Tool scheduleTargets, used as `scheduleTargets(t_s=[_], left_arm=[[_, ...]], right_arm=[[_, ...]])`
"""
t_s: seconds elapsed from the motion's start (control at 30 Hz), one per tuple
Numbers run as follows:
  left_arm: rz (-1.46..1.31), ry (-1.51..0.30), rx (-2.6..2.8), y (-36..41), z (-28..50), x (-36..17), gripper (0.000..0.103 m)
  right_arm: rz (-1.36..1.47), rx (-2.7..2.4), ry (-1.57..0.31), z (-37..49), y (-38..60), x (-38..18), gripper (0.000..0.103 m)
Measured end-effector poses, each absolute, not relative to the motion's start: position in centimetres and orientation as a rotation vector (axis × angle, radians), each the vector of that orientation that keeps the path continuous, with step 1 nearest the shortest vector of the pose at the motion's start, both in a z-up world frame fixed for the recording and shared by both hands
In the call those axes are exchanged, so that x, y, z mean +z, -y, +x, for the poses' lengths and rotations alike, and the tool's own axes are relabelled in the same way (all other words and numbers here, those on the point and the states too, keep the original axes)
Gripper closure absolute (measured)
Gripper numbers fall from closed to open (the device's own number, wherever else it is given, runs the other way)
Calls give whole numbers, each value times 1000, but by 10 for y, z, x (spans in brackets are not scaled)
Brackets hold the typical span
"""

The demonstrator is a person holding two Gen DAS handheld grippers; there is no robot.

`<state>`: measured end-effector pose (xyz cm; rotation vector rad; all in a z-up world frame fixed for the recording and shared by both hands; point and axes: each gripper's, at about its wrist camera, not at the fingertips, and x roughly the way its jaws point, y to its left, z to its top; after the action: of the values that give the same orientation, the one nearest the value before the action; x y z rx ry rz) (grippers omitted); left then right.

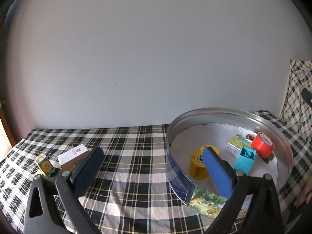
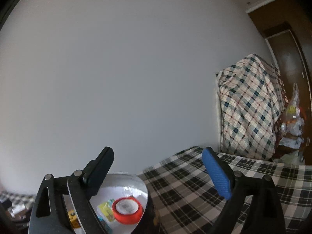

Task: Organize rigid objects
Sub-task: 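Withdraw both grippers from the tin toward the remaining table objects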

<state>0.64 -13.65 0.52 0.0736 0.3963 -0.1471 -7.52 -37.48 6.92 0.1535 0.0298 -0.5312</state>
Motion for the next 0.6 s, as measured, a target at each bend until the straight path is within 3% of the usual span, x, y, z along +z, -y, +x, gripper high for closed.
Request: scheduleTargets(t_s=[0.6], left_arm=[[70, -410, -145, 92, -3, 2, 1]], right_arm=[[36, -427, -188, -75, 316, 54, 9]])
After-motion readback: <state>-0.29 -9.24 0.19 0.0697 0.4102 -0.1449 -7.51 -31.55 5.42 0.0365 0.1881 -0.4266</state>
